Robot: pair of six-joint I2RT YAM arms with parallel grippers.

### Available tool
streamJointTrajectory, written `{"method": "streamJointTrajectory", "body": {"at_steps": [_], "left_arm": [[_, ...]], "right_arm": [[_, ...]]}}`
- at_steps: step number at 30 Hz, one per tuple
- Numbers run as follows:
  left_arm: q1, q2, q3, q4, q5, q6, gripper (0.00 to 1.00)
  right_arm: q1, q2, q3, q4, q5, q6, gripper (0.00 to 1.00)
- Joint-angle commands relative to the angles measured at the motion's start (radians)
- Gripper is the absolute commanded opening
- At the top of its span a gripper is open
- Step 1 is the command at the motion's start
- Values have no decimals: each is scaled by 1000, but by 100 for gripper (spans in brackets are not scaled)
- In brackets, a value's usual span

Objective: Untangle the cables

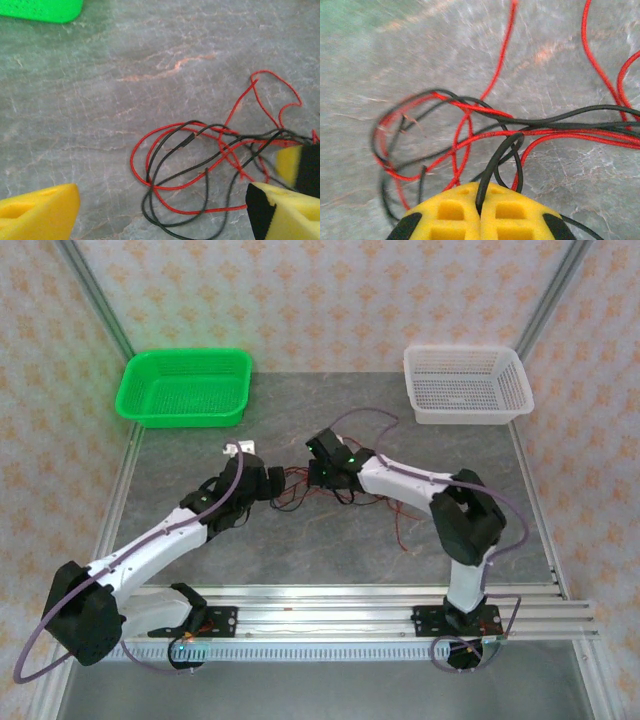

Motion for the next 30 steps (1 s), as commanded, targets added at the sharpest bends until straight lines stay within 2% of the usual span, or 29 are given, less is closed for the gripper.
{"method": "streamJointTrajectory", "body": {"at_steps": [1,10,20,30], "left_arm": [[0,-10,-54,104,55,-17,88],[-12,24,-81,244,128,-15,86],[-92,68,-7,385,226,65,86],[-105,276,15,475,150,108,86]], "right_arm": [[5,-140,37,-20,20,-31,0],[2,-285,65,15,-81,-60,0],[-40,-315,100,35,-118,-84,0],[-62,-329,143,47,-155,-74,0]]}}
